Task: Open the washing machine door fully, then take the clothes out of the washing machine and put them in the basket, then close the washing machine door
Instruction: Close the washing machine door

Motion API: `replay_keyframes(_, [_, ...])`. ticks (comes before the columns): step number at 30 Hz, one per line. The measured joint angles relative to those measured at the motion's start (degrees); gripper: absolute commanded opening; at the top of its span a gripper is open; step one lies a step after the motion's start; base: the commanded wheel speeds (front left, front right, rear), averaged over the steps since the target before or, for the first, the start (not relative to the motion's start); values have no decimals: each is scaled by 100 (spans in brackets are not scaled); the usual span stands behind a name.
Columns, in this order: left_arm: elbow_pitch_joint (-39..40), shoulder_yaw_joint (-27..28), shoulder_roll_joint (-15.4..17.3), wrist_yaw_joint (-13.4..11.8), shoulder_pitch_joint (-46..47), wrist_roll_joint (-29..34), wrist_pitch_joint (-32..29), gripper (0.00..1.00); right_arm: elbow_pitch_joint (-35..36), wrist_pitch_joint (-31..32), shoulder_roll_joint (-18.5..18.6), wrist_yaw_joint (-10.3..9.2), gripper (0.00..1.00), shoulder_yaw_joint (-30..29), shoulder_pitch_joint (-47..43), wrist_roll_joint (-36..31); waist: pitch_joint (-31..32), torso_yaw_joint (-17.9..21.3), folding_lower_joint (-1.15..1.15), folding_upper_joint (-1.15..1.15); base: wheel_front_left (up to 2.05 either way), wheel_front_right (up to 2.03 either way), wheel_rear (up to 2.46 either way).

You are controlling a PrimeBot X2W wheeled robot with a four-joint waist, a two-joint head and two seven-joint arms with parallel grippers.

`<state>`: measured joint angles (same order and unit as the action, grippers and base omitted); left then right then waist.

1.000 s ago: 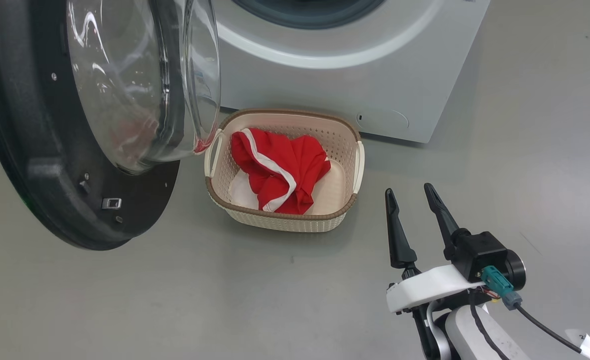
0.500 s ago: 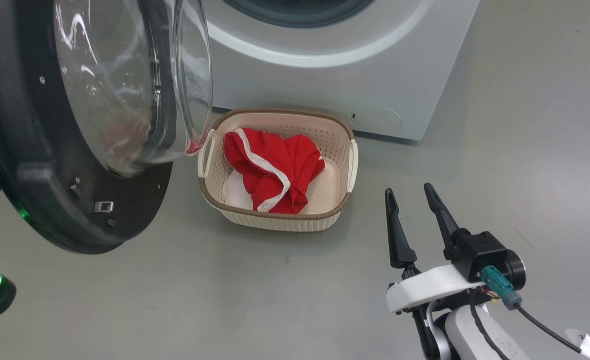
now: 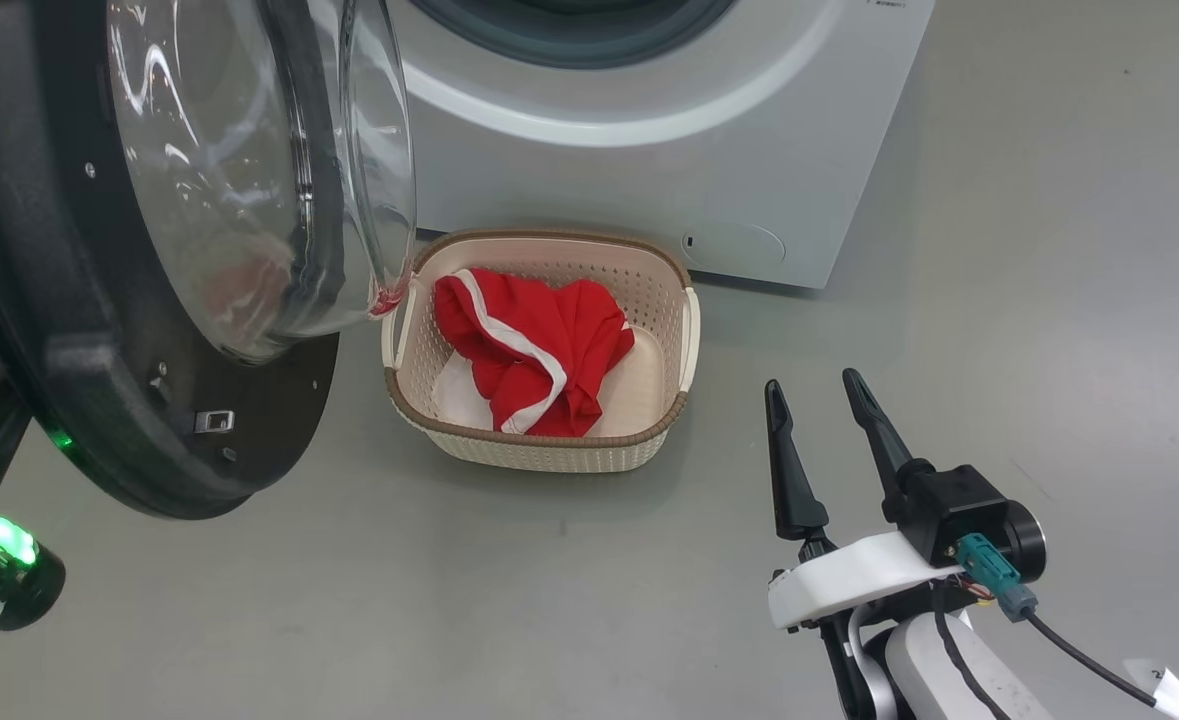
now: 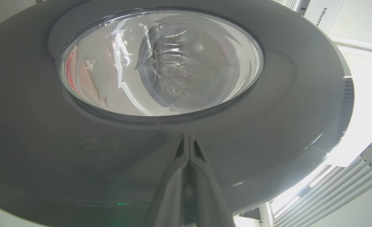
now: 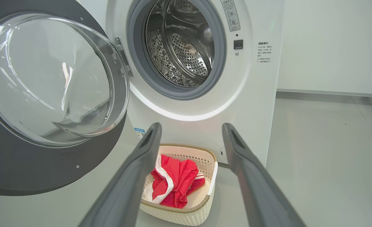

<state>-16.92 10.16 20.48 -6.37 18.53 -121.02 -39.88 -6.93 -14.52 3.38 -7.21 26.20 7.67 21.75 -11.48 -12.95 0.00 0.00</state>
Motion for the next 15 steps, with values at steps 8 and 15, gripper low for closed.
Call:
replay_keyframes(8, [176, -31, -4, -41, -191, -152, -42, 0, -31, 0, -3, 0, 100, 126, -1, 45, 74, 159, 0, 0, 0, 0, 0])
replay_keyframes(15, [401, -91, -10, -48, -335, -202, -47, 0, 30, 0, -3, 0, 100, 162, -2, 101, 97, 414, 0, 0, 0, 0, 0])
